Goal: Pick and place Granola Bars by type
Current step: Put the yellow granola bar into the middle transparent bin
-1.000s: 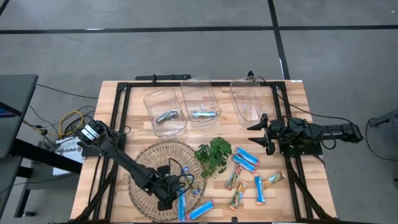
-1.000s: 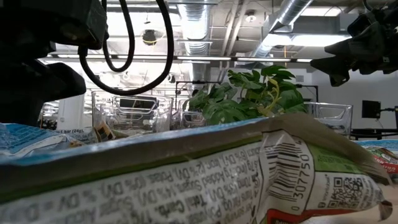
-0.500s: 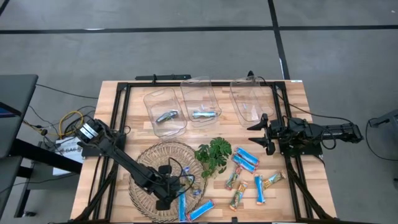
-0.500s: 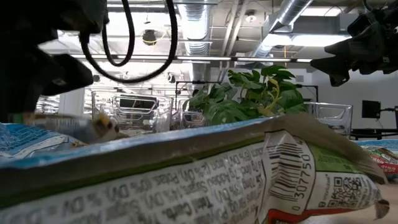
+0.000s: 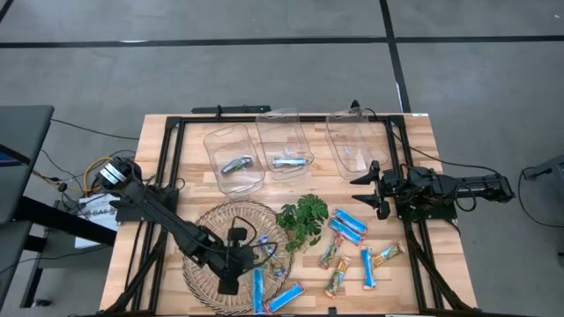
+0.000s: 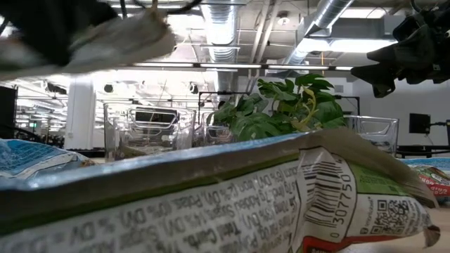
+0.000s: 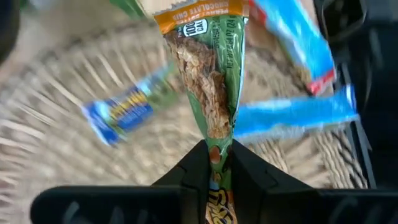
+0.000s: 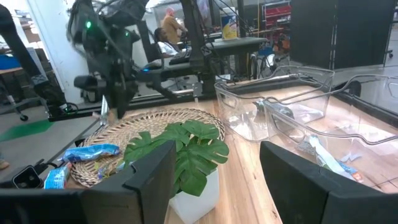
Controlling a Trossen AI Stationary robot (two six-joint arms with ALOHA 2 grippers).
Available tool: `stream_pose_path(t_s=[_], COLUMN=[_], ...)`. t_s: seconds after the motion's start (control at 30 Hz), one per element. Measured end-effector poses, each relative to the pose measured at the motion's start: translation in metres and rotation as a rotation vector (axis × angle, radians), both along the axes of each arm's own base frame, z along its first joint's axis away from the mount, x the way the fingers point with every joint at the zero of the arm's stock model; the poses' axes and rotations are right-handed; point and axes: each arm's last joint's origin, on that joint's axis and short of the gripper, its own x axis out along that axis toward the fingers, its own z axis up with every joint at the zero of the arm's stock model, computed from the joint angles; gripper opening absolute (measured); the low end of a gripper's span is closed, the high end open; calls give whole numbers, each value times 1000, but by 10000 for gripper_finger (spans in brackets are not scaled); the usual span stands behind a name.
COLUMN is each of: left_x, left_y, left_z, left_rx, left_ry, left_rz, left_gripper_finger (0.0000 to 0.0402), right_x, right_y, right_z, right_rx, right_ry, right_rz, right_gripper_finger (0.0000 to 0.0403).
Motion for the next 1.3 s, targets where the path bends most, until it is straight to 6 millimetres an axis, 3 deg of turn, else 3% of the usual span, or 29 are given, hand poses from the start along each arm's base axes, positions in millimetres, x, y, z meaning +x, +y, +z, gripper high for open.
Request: stream_pose_path(t_s=[0.43,0.8,1.07,1.3], left_x=[10,30,42,45], left_y=[58,141,209,253], left_z=[50,67,77,86], left_rx=[157,351,527,672], left_ry=[-230,-296,-338,-378], left_rz=[140,380,447,423], left_gripper_finger=[41,41,41,41], right_x=[0,0,0,0], right_y=[0,0,0,0], right_z=[0,0,0,0], right_rx=[0,0,0,0], right_ry=[0,0,0,0], right_rz=[0,0,0,0], right_gripper_finger=[225,225,225,225])
